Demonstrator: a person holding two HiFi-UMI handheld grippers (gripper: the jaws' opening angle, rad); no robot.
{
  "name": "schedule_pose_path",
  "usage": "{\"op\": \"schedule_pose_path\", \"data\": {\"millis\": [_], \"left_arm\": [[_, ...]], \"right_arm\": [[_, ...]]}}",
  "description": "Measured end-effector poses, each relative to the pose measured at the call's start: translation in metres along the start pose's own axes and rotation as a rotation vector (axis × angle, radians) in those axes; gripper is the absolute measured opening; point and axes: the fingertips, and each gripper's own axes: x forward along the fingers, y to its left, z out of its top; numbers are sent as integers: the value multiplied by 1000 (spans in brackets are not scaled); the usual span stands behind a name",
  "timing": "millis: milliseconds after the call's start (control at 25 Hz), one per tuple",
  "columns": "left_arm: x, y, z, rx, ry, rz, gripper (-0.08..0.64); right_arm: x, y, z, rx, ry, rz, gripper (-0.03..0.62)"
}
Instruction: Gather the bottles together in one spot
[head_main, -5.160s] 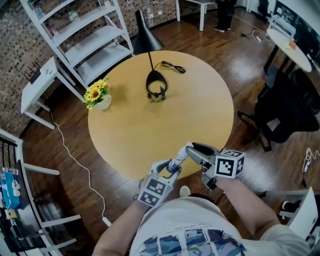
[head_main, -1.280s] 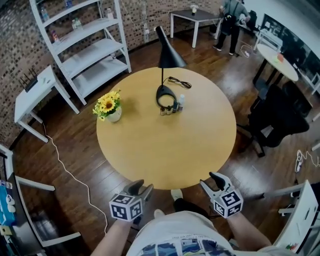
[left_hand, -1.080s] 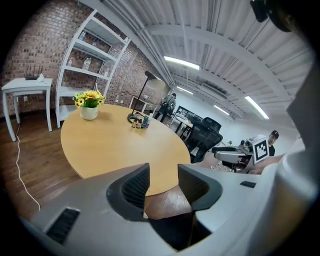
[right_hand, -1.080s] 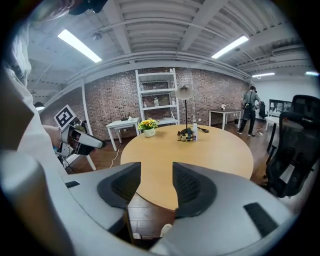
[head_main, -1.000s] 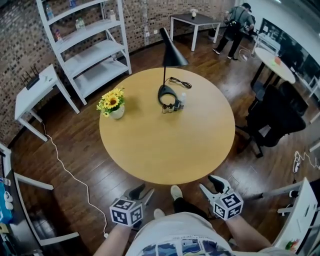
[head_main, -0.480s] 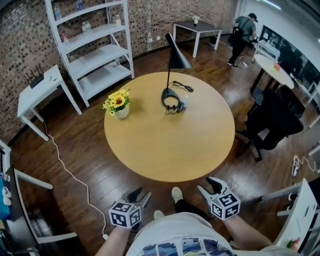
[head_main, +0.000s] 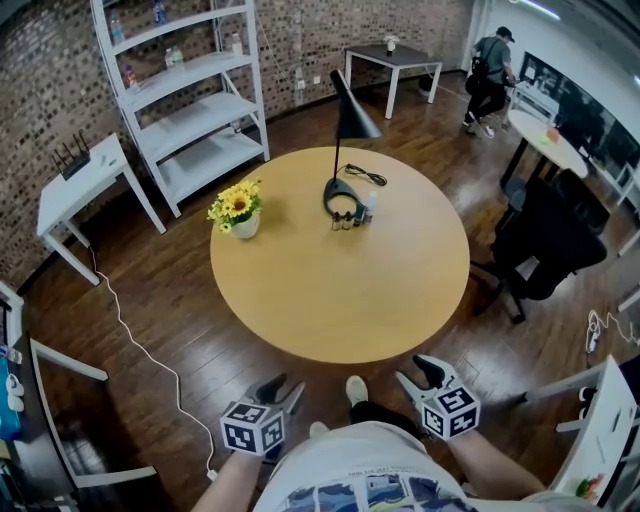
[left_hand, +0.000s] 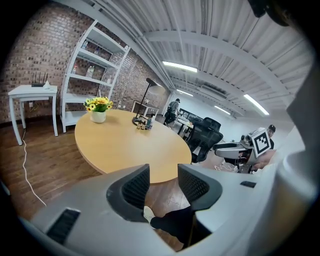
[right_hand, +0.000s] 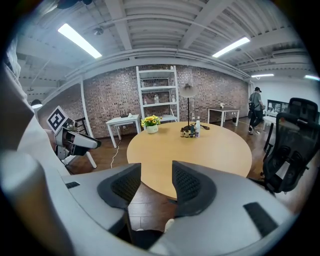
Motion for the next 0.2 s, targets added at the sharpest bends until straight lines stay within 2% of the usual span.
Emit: {"op": "schedule_pose_path", "data": {"millis": [200], "left_arm": [[6, -1, -4, -11, 4, -2, 183]], "right_arm": [[5, 0, -2, -10, -1, 14, 222]]}}
